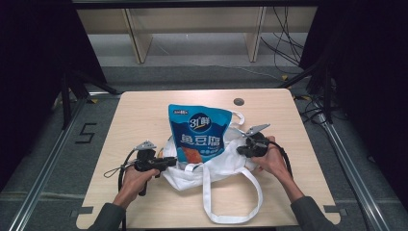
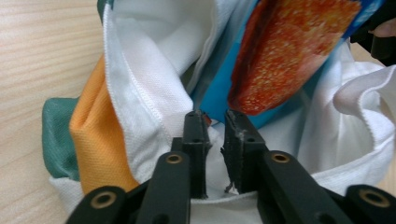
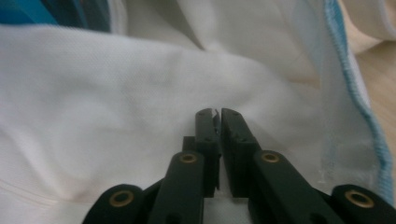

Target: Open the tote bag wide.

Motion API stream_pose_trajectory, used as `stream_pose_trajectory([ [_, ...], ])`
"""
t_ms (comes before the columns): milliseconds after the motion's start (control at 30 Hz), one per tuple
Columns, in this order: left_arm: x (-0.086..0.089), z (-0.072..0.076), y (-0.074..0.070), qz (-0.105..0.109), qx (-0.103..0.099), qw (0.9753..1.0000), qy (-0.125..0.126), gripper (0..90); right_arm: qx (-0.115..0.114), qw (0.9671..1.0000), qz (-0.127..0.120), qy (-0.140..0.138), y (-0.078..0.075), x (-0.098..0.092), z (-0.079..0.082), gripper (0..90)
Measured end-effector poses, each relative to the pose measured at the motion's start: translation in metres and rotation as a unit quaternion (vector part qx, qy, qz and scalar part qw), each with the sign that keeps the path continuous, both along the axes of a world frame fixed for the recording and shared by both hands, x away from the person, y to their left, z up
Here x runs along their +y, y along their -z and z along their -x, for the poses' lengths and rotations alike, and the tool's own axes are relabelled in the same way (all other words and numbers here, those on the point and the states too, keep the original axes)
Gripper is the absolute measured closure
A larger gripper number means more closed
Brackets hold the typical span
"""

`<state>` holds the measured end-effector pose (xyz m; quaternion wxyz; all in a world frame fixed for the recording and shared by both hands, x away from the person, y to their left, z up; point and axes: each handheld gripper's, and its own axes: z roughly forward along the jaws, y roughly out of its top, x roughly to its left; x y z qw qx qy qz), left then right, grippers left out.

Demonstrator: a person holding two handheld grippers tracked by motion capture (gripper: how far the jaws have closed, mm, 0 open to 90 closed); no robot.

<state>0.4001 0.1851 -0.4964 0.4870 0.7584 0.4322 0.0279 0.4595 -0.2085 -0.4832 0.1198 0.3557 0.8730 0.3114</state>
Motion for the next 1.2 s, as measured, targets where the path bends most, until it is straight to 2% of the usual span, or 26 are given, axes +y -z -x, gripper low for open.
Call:
stream_pose_trajectory([
  [67,0.001,0.002,-0.004,0.011,-0.006,0.9999,-0.001,73.9,-0.002,0.9999,-0.013,-0.002,-0.006,-0.001,0.004,82.4],
  [100,0.003,0.003,-0.006,0.009,-0.007,0.9999,0.001,72.8,-0.014,0.9991,-0.036,-0.019,-0.01,-0.001,0.007,81.7],
  [167,0.005,0.006,-0.013,0.017,-0.013,0.9998,-0.002,70.8,-0.025,0.9984,-0.048,-0.016,-0.017,-0.003,0.011,80.3],
  [233,0.008,0.01,-0.019,0.013,-0.025,0.9996,-0.005,68.0,-0.02,0.998,-0.058,-0.017,-0.023,-0.006,0.015,78.2],
  [333,0.011,0.016,-0.025,0.009,-0.03,0.9995,-0.005,63.4,-0.03,0.9977,-0.059,-0.016,-0.025,-0.011,0.018,73.2],
  [367,0.012,0.018,-0.027,0.004,-0.034,0.9994,-0.004,62.1,-0.042,0.998,-0.045,-0.008,-0.023,-0.014,0.017,70.5],
  [400,0.012,0.02,-0.028,0.002,-0.035,0.9994,-0.008,60.0,-0.024,0.999,-0.038,-0.002,-0.025,-0.016,0.019,67.6],
  [433,0.013,0.023,-0.029,-0.004,-0.039,0.9992,-0.009,57.8,-0.034,0.9983,-0.046,0.007,-0.024,-0.016,0.02,64.8],
  [533,0.014,0.03,-0.03,-0.02,-0.047,0.9986,-0.017,51.4,-0.021,0.9969,-0.075,0.013,-0.029,-0.017,0.029,57.1],
  [567,0.015,0.032,-0.03,-0.032,-0.052,0.998,-0.017,49.5,-0.029,0.996,-0.083,0.014,-0.03,-0.018,0.031,55.0],
  [600,0.015,0.035,-0.03,-0.037,-0.054,0.9976,-0.022,47.5,-0.028,0.9966,-0.075,0.018,-0.033,-0.019,0.035,52.5],
  [667,0.016,0.04,-0.029,-0.043,-0.054,0.9973,-0.028,43.6,-0.032,0.996,-0.079,0.026,-0.038,-0.022,0.043,48.2],
  [700,0.016,0.043,-0.029,-0.045,-0.053,0.997,-0.033,41.0,-0.042,0.9959,-0.076,0.025,-0.039,-0.025,0.045,46.8],
  [733,0.016,0.046,-0.029,-0.052,-0.054,0.9964,-0.038,38.6,-0.042,0.995,-0.085,0.033,-0.041,-0.028,0.05,45.8],
  [767,0.015,0.049,-0.029,-0.059,-0.057,0.9957,-0.043,36.6,-0.044,0.9953,-0.078,0.037,-0.042,-0.032,0.054,45.2],
  [800,0.016,0.052,-0.029,-0.067,-0.062,0.995,-0.042,35.0,-0.046,0.9942,-0.088,0.041,-0.043,-0.034,0.059,44.3],
  [833,0.015,0.056,-0.027,-0.066,-0.059,0.995,-0.046,33.4,-0.052,0.9939,-0.09,0.039,-0.043,-0.038,0.062,43.5],
  [867,0.014,0.058,-0.026,-0.063,-0.058,0.995,-0.051,31.7,-0.042,0.9932,-0.096,0.049,-0.042,-0.041,0.068,42.6],
  [900,0.014,0.062,-0.025,-0.067,-0.058,0.9948,-0.05,30.1,-0.039,0.9938,-0.094,0.044,-0.043,-0.045,0.07,41.9],
  [933,0.013,0.064,-0.024,-0.069,-0.059,0.9946,-0.051,27.9,-0.05,0.9928,-0.097,0.049,-0.041,-0.049,0.073,41.6],
  [1000,0.011,0.07,-0.022,-0.068,-0.053,0.9945,-0.059,23.0,-0.044,0.993,-0.099,0.048,-0.04,-0.057,0.079,40.9],
  [1033,0.01,0.072,-0.021,-0.068,-0.056,0.9942,-0.061,22.1,-0.047,0.9922,-0.104,0.051,-0.038,-0.059,0.082,40.5],
  [1100,0.009,0.077,-0.02,-0.072,-0.058,0.9938,-0.061,21.5,-0.038,0.9919,-0.105,0.06,-0.038,-0.063,0.088,39.5],
  [1133,0.008,0.079,-0.019,-0.069,-0.058,0.994,-0.062,20.6,-0.039,0.9905,-0.116,0.063,-0.037,-0.064,0.091,39.0],
  [1167,0.008,0.082,-0.019,-0.073,-0.057,0.9936,-0.064,19.8,-0.035,0.991,-0.114,0.061,-0.037,-0.066,0.094,38.4],
  [1200,0.007,0.083,-0.018,-0.072,-0.058,0.9938,-0.063,19.5,-0.042,0.9907,-0.114,0.06,-0.037,-0.068,0.098,38.4],
])
